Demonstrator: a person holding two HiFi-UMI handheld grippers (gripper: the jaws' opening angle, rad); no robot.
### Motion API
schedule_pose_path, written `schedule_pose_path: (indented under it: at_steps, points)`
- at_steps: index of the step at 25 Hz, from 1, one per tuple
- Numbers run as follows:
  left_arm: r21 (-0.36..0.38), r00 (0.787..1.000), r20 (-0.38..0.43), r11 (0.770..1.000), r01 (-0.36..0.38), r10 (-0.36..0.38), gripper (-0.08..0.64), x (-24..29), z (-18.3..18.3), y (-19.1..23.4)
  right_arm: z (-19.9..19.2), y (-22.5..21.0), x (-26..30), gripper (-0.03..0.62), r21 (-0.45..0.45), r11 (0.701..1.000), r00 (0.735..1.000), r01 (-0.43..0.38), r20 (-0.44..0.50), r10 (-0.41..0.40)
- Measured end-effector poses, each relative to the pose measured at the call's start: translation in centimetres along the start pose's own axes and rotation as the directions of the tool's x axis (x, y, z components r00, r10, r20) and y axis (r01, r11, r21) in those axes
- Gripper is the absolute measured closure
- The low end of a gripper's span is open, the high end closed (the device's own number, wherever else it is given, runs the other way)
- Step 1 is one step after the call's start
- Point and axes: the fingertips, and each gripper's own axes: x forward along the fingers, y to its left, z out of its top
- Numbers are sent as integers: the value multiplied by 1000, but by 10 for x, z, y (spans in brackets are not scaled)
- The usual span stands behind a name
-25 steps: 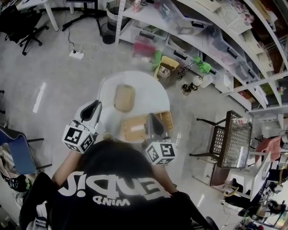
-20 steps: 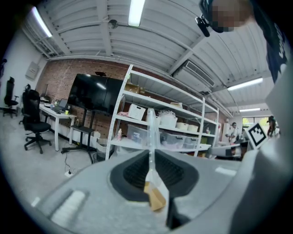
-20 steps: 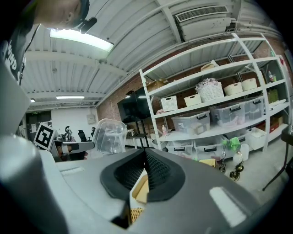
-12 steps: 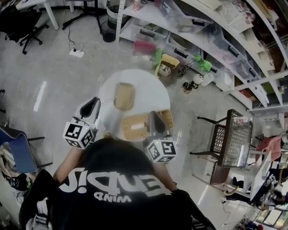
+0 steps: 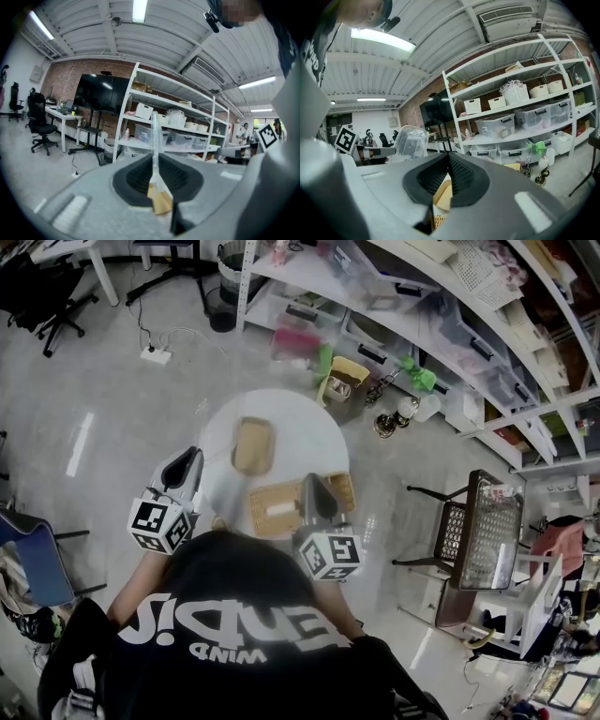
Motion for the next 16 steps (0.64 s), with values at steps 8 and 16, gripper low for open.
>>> schedule_pose_path:
  at_steps: [8, 16]
  points:
    - [-6, 1000, -1, 1000, -2, 2, 522, 5, -1, -2, 2, -5, 2, 592, 0, 1000, 1000, -4, 5, 4]
    - [-12, 1000, -13, 1000, -4, 4, 522, 11, -2, 1, 2, -8, 8, 592, 0, 1000, 1000, -3, -2, 3]
